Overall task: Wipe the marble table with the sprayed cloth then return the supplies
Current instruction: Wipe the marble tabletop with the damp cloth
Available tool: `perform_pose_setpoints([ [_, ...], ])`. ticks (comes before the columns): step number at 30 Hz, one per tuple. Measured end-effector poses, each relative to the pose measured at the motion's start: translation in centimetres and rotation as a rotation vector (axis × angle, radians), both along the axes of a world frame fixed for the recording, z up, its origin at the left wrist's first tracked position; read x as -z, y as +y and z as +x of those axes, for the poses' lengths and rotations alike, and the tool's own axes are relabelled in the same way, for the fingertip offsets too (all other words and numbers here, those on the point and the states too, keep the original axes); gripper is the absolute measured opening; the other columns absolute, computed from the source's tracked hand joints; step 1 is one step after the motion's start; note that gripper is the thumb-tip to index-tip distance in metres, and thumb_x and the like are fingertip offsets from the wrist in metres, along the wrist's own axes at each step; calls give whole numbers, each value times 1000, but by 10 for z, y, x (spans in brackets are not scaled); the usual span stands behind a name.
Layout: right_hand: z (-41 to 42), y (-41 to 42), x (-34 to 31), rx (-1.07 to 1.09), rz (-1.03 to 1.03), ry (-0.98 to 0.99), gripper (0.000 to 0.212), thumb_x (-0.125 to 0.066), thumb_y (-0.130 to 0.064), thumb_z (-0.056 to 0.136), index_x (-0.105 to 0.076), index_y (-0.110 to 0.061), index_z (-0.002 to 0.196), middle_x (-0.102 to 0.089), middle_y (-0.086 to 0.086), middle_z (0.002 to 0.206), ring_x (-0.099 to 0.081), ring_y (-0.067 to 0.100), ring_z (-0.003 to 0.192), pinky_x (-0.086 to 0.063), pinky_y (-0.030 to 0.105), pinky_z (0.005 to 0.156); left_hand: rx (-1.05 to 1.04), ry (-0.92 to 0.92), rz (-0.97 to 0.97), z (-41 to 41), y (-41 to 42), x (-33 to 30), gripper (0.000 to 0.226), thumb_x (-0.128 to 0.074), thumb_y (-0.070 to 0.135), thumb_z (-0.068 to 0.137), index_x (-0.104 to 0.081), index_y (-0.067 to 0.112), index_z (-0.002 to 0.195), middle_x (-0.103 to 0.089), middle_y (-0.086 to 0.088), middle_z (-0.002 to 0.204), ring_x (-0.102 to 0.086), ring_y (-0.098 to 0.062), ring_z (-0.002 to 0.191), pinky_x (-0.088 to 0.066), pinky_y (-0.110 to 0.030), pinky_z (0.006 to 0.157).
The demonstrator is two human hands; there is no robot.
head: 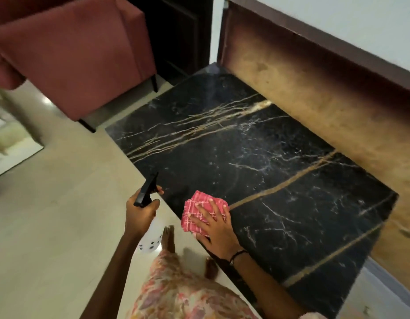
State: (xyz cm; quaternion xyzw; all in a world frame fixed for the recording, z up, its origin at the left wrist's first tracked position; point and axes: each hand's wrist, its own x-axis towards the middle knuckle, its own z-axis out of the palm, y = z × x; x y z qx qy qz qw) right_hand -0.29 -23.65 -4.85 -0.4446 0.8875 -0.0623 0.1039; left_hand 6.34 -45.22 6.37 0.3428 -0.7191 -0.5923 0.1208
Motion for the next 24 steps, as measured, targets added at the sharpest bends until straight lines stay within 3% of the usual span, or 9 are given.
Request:
perform_pose_setpoints([
  [2,-19,-26,0,-106,27,22,49,-42,-56,91,-34,-46,139,-28,-10,154,-16,30,144,-6,67,111,-29,9,-22,-6,-21,1,33,-52,-15,77,-65,10,95,-68,-6,91,-45,-14,47,-42,-23,45],
  [8,-66,-134,4,-116,41,38,50,-33,-60,92,-31,-47,140,-24,-5,156,-10,29,144,-8,67,107,-105,58,-9,-33,-100,5,48,-50,-17,79,-62,25,101,-67,-10,101,-49,-8,47,-43,-16,44],
  [10,-82,-173,3,-169,41,78,53,-33,-60,90,-30,-46,141,-24,-1,156,-15,32,142,-12,67,106,-127,75,-10,-42,-130,6,54,-50,-17,76,-61,29,102,-66,-12,101,-49,-9,47,-42,-16,44],
  [14,-116,-263,6,-218,17,98,53,-32,-61,89,-32,-45,140,-28,3,155,-22,35,141,-14,68,105,-204,111,6,-61,-194,10,66,-49,-2,67,-59,59,91,-66,-7,97,-43,-15,48,-41,-24,44],
  [17,-141,-332,7,-179,5,50,53,-30,-63,90,-30,-46,141,-25,1,156,-20,35,143,-10,71,105,-205,101,13,-72,-233,16,68,-48,0,65,-59,60,96,-66,-6,97,-41,-16,48,-39,-22,44],
  [21,-173,-412,9,-184,1,40,52,-30,-63,90,-36,-46,138,-28,2,155,-22,35,142,-5,71,105,-181,73,-38,-80,-275,25,71,-48,0,64,-57,48,116,-67,-5,98,-43,-23,50,-40,-22,46],
  [24,-187,-457,9,-197,16,43,47,-41,-59,89,-45,-41,133,-41,3,146,-30,35,137,-10,72,107,-172,76,-53,-86,-298,27,74,-48,0,64,-53,65,100,-66,-5,98,-43,-32,51,-41,-24,46],
])
